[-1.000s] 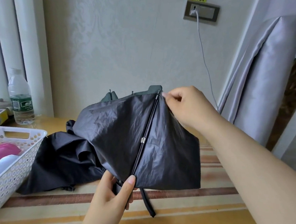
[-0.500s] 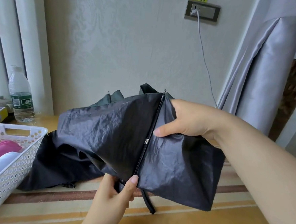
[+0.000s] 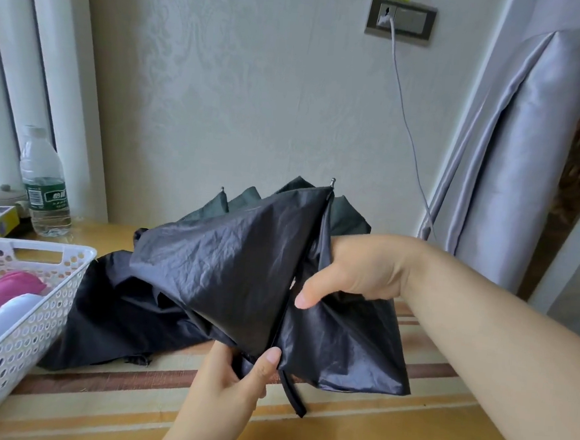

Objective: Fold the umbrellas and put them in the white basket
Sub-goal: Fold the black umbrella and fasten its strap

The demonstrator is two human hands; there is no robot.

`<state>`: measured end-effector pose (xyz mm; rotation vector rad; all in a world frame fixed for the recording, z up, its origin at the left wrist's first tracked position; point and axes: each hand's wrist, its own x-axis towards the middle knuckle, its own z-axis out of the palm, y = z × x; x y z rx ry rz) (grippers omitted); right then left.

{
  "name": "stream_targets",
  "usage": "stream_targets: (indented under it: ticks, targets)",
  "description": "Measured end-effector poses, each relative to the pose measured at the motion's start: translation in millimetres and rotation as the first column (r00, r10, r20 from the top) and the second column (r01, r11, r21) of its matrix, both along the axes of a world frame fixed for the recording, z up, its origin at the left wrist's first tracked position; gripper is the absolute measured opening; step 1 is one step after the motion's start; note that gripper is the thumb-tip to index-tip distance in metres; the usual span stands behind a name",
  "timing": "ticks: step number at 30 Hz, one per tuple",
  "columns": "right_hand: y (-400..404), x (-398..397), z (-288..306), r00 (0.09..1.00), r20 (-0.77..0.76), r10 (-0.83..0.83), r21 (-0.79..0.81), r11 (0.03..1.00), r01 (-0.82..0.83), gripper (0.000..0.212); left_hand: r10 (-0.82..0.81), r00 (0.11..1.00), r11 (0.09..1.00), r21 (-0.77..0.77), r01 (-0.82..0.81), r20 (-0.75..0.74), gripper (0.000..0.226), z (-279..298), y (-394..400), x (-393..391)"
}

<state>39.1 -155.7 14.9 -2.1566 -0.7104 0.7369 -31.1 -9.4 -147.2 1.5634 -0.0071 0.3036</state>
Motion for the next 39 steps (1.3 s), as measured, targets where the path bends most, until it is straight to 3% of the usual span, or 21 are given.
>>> stream_targets:
  ticks: [4,8,12,14,16,19,21,23,24,25,26,28,29,31,33,35,37,39]
  targets:
    - [-2,5,10,0.956,0.215,-0.197,0.053,0.98,0.19,0.024,-0.01,0.999,0.999,-0.046,0.008,-0.052,0.031,-1,2,2]
    - [-27,8,22,0.89,0.379,-0.254,-0.132,0.937,0.323,0.041,0.012,0.997,0.988,-0.155,-0.024,-0.08,0.029,-1,7,6]
    - [-44,17,11,0.834,0.432,-0.342,-0.145,0.887,0.439,0.022,0.027,0.995,0.95,-0.306,-0.055,-0.096,0.033,3,9,6]
    - [-48,21,5,0.827,0.321,-0.461,-0.046,0.865,0.5,0.027,0.028,0.996,0.941,-0.333,-0.056,-0.087,0.034,5,10,5]
    - [-50,21,-1,0.826,0.07,-0.559,0.043,0.829,0.557,0.032,0.027,0.997,0.936,-0.348,-0.05,-0.07,0.032,7,11,5]
    - [-51,16,-10,0.813,-0.253,-0.524,0.198,0.795,0.574,0.023,0.028,0.998,0.93,-0.364,-0.043,-0.047,0.027,8,11,4]
    - [-45,14,-16,0.771,-0.355,-0.529,0.436,0.636,0.637,0.027,0.024,0.999,0.929,-0.369,-0.039,-0.043,0.03,9,11,3]
    - [-42,16,-24,0.68,-0.427,-0.596,0.645,0.327,0.691,0.037,0.023,0.999,0.929,-0.368,-0.038,-0.047,0.034,7,11,4]
    - [-41,15,-29,0.657,-0.461,-0.596,0.693,0.221,0.687,0.037,0.023,0.998,0.927,-0.372,-0.041,-0.052,0.036,6,11,4]
    - [-39,13,-35,0.657,-0.481,-0.581,0.692,0.208,0.691,0.031,0.022,0.998,0.924,-0.379,-0.042,-0.058,0.039,6,11,4]
    - [-34,6,-40,0.671,-0.476,-0.568,0.653,0.284,0.702,0.022,0.022,0.998,0.921,-0.387,-0.044,-0.063,0.042,6,11,3]
    - [-27,-3,-57,0.7,-0.435,-0.567,0.514,0.482,0.71,0.025,0.027,0.997,0.917,-0.396,-0.054,-0.073,0.047,7,11,3]
    - [-23,-4,-66,0.694,-0.4,-0.599,0.468,0.518,0.717,0.024,0.03,0.996,0.916,-0.396,-0.059,-0.079,0.049,7,11,3]
    - [-14,-5,-77,0.645,-0.302,-0.702,0.456,0.488,0.745,0.019,0.031,0.996,0.916,-0.396,-0.062,-0.084,0.051,8,12,2]
    - [-11,-4,-84,0.562,-0.004,-0.827,0.513,0.481,0.711,0.028,0.019,0.996,0.912,-0.407,-0.052,-0.084,0.05,8,11,2]
    - [-11,-8,-82,0.376,0.419,-0.826,0.583,0.562,0.587,0.036,-0.002,0.997,0.904,-0.427,-0.032,-0.079,0.048,8,10,3]
    - [-10,-14,-76,0.267,0.579,-0.77,0.628,0.631,0.457,0.035,-0.02,0.997,0.883,-0.469,-0.015,-0.069,0.04,8,10,3]
    - [-11,-15,-75,0.294,0.612,-0.734,0.608,0.675,0.419,0.034,-0.023,0.997,0.867,-0.498,-0.015,-0.07,0.032,9,10,3]
